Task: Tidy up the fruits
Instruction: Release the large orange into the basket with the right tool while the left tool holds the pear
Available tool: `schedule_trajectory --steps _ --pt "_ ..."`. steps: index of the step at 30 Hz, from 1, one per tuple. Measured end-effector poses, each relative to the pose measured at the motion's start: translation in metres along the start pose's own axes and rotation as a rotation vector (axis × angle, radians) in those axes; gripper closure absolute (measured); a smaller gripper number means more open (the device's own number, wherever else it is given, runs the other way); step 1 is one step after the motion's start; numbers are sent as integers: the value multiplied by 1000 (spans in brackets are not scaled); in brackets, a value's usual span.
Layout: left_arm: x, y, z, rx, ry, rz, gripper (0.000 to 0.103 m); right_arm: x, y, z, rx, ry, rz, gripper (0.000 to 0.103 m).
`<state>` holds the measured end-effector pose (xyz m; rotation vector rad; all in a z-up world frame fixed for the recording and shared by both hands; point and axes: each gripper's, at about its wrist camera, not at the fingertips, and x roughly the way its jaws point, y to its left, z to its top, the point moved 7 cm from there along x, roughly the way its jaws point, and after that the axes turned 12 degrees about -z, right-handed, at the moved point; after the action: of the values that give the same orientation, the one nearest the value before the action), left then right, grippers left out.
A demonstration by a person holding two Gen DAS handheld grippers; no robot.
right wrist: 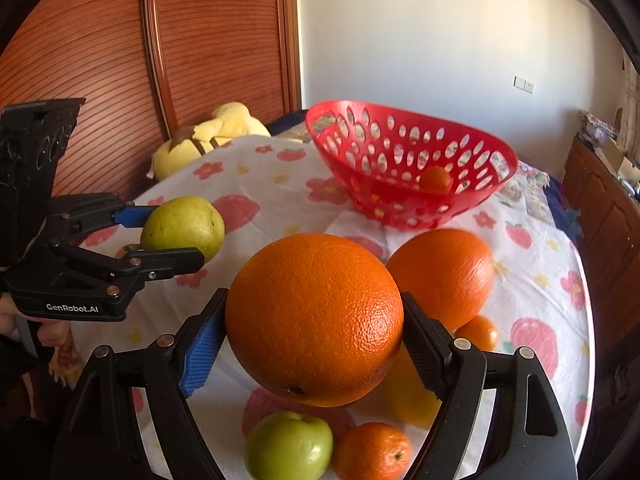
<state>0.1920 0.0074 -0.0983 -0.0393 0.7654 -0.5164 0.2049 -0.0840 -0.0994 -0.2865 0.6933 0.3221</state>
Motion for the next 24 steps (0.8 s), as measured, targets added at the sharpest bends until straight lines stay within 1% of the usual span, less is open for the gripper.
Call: schedule_trajectory --steps 12,18,24 --pt "-11 -3 23 16 -39 6 43 -11 -26 31 40 -46 -7 19" --pt "-11 -1 37 24 -56 0 43 -12 -45 63 35 -81 -24 19" --pt "-6 7 54 21 -73 -4 43 5 -66 94 32 -83 -39 19"
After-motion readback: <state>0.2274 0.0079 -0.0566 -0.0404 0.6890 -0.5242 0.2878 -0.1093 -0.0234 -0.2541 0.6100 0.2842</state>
